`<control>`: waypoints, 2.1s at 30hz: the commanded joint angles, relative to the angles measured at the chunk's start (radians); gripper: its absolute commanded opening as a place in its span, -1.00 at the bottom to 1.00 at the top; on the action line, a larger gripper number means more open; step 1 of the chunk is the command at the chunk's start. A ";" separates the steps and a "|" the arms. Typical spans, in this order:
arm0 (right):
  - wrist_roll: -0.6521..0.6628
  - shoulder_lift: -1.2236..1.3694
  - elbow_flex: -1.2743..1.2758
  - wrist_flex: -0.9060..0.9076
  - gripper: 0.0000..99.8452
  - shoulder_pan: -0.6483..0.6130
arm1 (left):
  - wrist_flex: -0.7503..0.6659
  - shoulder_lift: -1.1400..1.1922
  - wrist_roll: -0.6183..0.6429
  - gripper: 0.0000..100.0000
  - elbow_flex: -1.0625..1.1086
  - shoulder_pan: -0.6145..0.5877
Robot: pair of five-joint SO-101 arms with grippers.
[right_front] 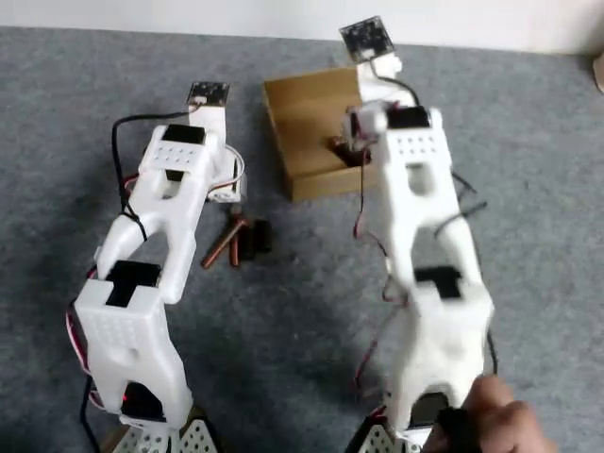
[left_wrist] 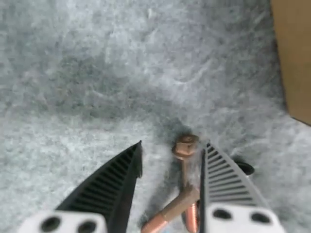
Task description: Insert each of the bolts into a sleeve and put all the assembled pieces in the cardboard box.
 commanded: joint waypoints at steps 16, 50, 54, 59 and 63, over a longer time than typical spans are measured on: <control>-0.006 0.579 -1.104 0.395 -0.40 0.021 | -0.014 -0.008 -0.002 -0.62 -0.005 -0.019; -0.092 -0.506 -0.533 0.734 -0.23 0.044 | -0.037 -0.015 0.002 -0.62 -0.005 -0.012; -0.092 -0.851 -0.102 0.728 -0.23 0.016 | -0.035 -0.018 0.000 -0.62 -0.005 -0.010; -0.092 -1.233 0.515 0.647 -0.23 0.004 | -0.034 -0.019 -0.003 -0.62 -0.005 0.010; -0.084 -1.543 1.035 0.403 -0.23 0.008 | -0.015 -0.024 -0.003 -0.62 -0.005 0.030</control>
